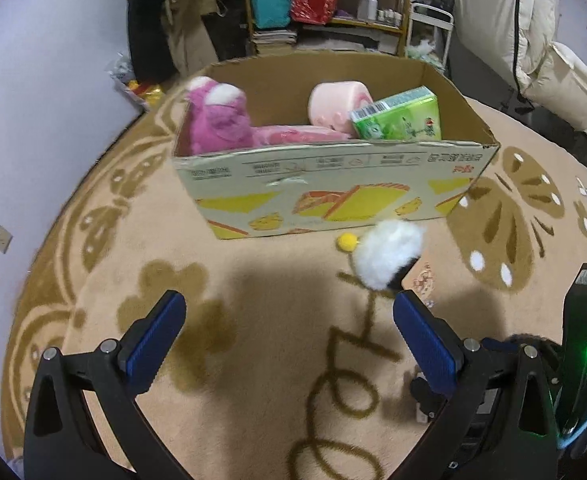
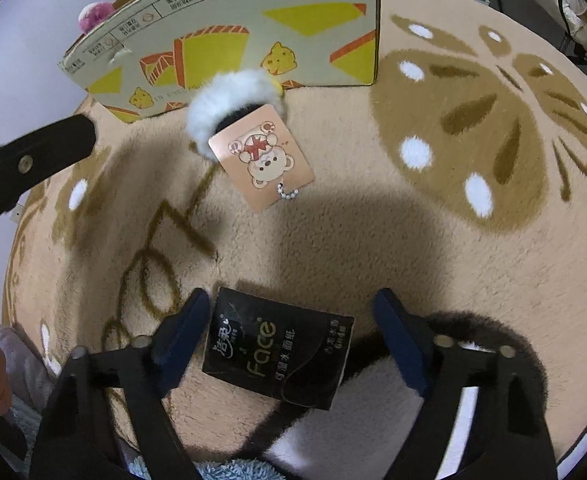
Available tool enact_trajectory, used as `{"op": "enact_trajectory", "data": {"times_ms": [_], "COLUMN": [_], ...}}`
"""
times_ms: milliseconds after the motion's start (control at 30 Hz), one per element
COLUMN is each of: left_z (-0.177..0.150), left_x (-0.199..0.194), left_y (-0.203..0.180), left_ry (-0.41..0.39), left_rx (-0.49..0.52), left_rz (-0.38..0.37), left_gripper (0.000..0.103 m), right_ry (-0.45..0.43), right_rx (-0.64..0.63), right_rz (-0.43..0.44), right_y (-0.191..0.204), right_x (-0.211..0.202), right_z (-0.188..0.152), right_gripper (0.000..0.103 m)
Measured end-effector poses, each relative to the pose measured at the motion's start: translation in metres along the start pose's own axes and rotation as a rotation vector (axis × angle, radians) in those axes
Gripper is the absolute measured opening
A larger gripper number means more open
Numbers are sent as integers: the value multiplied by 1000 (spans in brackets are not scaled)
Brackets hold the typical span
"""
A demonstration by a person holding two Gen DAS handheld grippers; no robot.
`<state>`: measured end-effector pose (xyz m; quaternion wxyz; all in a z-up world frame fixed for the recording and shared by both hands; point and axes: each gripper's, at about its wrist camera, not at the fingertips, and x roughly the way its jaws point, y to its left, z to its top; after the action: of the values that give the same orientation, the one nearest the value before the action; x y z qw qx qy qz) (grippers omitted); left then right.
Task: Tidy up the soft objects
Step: 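Grasp the black Face tissue pack with the right gripper while the left grips the white pompom keychain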
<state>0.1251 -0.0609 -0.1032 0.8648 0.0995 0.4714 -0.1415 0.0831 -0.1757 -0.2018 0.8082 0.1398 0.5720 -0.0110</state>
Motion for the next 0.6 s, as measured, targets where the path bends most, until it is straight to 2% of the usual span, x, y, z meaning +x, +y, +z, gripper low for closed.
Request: {"op": "enact_trajectory", "data": {"times_ms": [33,267,467,600], "left_z": [1,10,16,20], "left_x": [2,19,33,41], "left_y": [-2,-7,-6,-8], "left_ry": [-1,15,30,38], "left_rx": [6,7,-14,-8], "left_rz": [-9,-48,-21,-43], "left_gripper": [102,102,102,102], "right_ry": [-2,-50,-113,-136], "right_rx": [-1,-6,-60,-57], "right_rz": [-1,32,-8,-5], "right_y": [0,-2,-2,-8], "right_x": [0,-8,-19,-25], "right_z": [0,5,18,23], "right_gripper": [70,68,68,68]}}
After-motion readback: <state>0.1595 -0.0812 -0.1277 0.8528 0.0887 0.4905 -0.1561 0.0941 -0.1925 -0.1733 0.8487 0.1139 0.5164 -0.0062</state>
